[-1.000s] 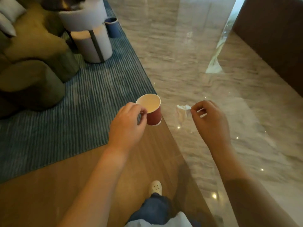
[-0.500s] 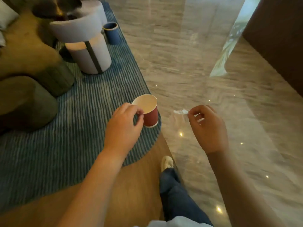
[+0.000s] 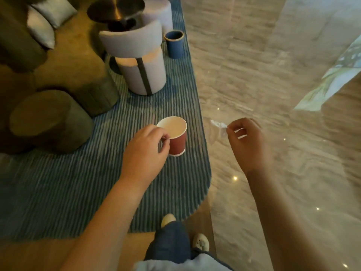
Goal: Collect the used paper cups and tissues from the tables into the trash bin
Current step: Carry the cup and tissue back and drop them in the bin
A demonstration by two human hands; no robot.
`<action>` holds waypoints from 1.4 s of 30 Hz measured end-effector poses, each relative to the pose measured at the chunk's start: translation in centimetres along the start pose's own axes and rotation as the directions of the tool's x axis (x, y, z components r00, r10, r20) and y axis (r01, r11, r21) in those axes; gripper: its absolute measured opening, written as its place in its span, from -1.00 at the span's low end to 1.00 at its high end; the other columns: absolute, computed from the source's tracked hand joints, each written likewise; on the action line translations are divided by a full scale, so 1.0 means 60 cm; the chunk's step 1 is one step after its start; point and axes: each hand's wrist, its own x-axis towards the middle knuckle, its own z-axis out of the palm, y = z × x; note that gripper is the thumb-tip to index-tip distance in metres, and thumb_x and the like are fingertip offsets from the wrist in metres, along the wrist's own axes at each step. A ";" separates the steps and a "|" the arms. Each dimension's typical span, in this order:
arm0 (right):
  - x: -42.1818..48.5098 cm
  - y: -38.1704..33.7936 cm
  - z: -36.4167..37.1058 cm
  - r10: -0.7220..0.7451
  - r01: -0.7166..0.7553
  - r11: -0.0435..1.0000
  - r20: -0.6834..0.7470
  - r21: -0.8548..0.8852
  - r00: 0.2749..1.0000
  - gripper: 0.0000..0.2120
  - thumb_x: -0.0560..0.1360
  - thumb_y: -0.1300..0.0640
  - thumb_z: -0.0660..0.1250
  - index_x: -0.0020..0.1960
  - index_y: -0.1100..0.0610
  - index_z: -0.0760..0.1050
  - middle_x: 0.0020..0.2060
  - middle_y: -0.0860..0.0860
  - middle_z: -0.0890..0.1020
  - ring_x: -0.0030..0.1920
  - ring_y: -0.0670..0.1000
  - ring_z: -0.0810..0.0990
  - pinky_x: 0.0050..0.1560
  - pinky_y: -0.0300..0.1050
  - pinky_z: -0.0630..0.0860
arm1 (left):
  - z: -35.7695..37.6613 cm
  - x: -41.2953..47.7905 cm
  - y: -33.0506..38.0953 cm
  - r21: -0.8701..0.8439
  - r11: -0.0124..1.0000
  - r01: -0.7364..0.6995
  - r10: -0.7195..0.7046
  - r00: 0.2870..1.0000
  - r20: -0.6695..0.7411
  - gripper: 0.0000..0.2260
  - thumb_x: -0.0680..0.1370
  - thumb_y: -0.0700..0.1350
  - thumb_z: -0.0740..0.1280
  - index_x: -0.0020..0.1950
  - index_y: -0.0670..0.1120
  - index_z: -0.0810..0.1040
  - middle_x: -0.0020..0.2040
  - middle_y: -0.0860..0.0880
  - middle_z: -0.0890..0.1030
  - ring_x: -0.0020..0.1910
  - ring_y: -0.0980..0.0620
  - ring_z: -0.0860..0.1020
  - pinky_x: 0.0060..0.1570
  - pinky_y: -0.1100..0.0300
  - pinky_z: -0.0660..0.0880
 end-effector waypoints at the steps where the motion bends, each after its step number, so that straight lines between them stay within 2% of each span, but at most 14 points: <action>1: 0.030 0.004 0.020 0.004 -0.004 1.000 0.031 0.006 1.000 -0.90 0.49 0.16 0.33 -0.15 -0.03 0.50 -0.17 -0.19 0.52 -0.17 -0.23 0.52 -0.22 -0.38 0.42 | 0.006 0.026 -0.011 0.004 1.000 0.017 -0.017 1.000 0.000 -0.91 0.49 -0.13 0.36 -0.02 -0.08 0.55 -0.09 0.02 0.53 -0.09 0.06 0.50 -0.19 0.25 0.36; 5: 0.160 0.017 0.093 -0.025 0.026 1.000 0.092 -0.007 0.995 -0.91 0.48 0.17 0.35 -0.14 -0.02 0.50 -0.17 -0.18 0.51 -0.19 -0.20 0.52 -0.24 -0.36 0.41 | 0.045 0.157 -0.066 -0.015 0.996 0.087 -0.088 0.995 -0.040 -0.90 0.49 -0.13 0.36 -0.01 -0.07 0.55 -0.07 0.03 0.53 -0.09 0.09 0.47 -0.18 0.26 0.32; 9: 0.311 0.030 0.153 -0.100 0.107 0.992 0.108 -0.062 0.989 -0.90 0.47 0.18 0.37 -0.14 -0.01 0.50 -0.18 -0.16 0.52 -0.19 -0.21 0.52 -0.25 -0.38 0.43 | 0.096 0.305 -0.120 -0.050 0.994 0.100 -0.103 0.993 -0.054 -0.89 0.50 -0.10 0.34 0.01 -0.05 0.56 -0.06 0.05 0.53 -0.10 0.14 0.46 -0.18 0.28 0.33; 12: 0.446 0.025 0.187 -0.091 0.094 0.992 0.049 -0.079 0.995 -0.88 0.46 0.16 0.36 -0.17 -0.05 0.49 -0.22 -0.18 0.52 -0.22 -0.16 0.54 -0.21 -0.11 0.55 | 0.115 0.443 -0.152 -0.074 0.995 0.062 -0.067 0.996 -0.061 -0.90 0.50 -0.10 0.34 0.00 -0.05 0.56 -0.07 0.04 0.53 -0.10 0.10 0.50 -0.18 0.26 0.39; 14: 0.532 0.014 0.209 -0.078 0.078 0.996 0.018 -0.048 0.997 -0.86 0.45 0.17 0.36 -0.18 -0.06 0.49 -0.22 -0.18 0.53 -0.22 -0.15 0.54 -0.19 -0.04 0.55 | 0.124 0.534 -0.166 -0.098 0.995 0.006 -0.015 0.996 -0.091 -0.92 0.49 -0.11 0.34 -0.03 -0.06 0.55 -0.08 0.04 0.54 -0.10 0.08 0.51 -0.18 0.25 0.39; 19: 0.699 0.006 0.259 -0.117 0.117 0.993 0.030 -0.009 0.993 -0.86 0.45 0.21 0.36 -0.17 -0.02 0.49 -0.21 -0.19 0.53 -0.21 -0.15 0.54 -0.21 -0.11 0.54 | 0.169 0.731 -0.173 -0.126 0.990 -0.066 0.056 0.995 -0.087 -0.93 0.50 -0.11 0.35 -0.05 -0.06 0.56 -0.10 0.03 0.55 -0.10 0.08 0.50 -0.18 0.26 0.38; 23: 0.804 0.059 0.257 -0.005 0.005 0.999 -0.006 -0.047 1.000 -0.88 0.46 0.18 0.36 -0.16 -0.03 0.50 -0.21 -0.17 0.54 -0.20 -0.14 0.55 -0.20 -0.07 0.55 | 0.225 0.862 -0.166 -0.151 0.983 -0.107 0.102 0.994 -0.038 -0.93 0.49 -0.11 0.36 -0.06 -0.07 0.57 -0.11 0.05 0.55 -0.11 0.09 0.51 -0.19 0.25 0.42; 26: 0.895 0.104 0.256 0.078 -0.081 0.994 -0.041 -0.072 0.996 -0.90 0.46 0.16 0.36 -0.16 -0.04 0.50 -0.21 -0.16 0.55 -0.21 -0.14 0.55 -0.20 -0.04 0.56 | 0.268 0.966 -0.166 -0.146 0.982 -0.121 0.123 0.992 0.007 -0.93 0.49 -0.10 0.37 -0.06 -0.07 0.58 -0.11 0.05 0.55 -0.11 0.11 0.50 -0.18 0.28 0.37; 29: 1.011 0.134 0.267 0.101 -0.104 0.992 -0.049 -0.076 0.994 -0.90 0.47 0.16 0.36 -0.16 -0.03 0.50 -0.21 -0.16 0.55 -0.21 -0.15 0.55 -0.21 -0.10 0.54 | 0.311 1.084 -0.157 -0.149 0.980 -0.128 0.131 0.991 0.012 -0.92 0.49 -0.10 0.37 -0.06 -0.07 0.59 -0.12 0.07 0.53 -0.12 0.14 0.46 -0.16 0.30 0.34; 35: 1.290 0.151 0.272 0.019 -0.021 0.992 -0.017 -0.121 1.000 -0.92 0.48 0.15 0.36 -0.14 0.00 0.51 -0.20 -0.16 0.55 -0.21 -0.18 0.55 -0.27 -0.28 0.46 | 0.378 1.323 -0.128 -0.120 0.988 -0.098 0.100 0.995 0.007 -0.92 0.48 -0.07 0.37 -0.06 -0.05 0.58 -0.12 0.07 0.55 -0.14 0.18 0.44 -0.17 0.42 0.30; 38: 1.428 0.156 0.281 -0.068 0.063 0.982 -0.020 -0.177 0.998 -0.94 0.48 0.15 0.35 -0.14 0.01 0.50 -0.18 -0.15 0.54 -0.22 -0.13 0.56 -0.28 -0.13 0.52 | 0.403 1.423 -0.134 -0.120 0.992 -0.033 0.032 0.999 -0.012 -0.91 0.49 -0.07 0.37 -0.05 -0.04 0.58 -0.12 0.12 0.51 -0.13 0.20 0.42 -0.18 0.48 0.26; 40: 1.508 0.154 0.299 -0.090 0.086 0.982 -0.014 -0.171 0.996 -0.94 0.48 0.16 0.34 -0.14 0.02 0.50 -0.19 -0.16 0.53 -0.22 -0.12 0.56 -0.29 -0.18 0.48 | 0.414 1.473 -0.147 -0.113 0.994 0.009 -0.010 1.000 -0.008 -0.92 0.49 -0.07 0.37 -0.05 -0.04 0.57 -0.12 0.13 0.49 -0.13 0.19 0.42 -0.16 0.46 0.29; 42: 1.572 0.151 0.328 -0.083 0.084 0.983 0.013 -0.165 0.996 -0.93 0.47 0.16 0.34 -0.14 0.01 0.50 -0.21 -0.17 0.52 -0.24 -0.15 0.55 -0.31 -0.26 0.42 | 0.427 1.513 -0.170 -0.082 0.995 0.054 -0.054 0.999 -0.006 -0.91 0.49 -0.07 0.37 -0.05 -0.04 0.56 -0.11 0.08 0.54 -0.13 0.14 0.47 -0.14 0.36 0.38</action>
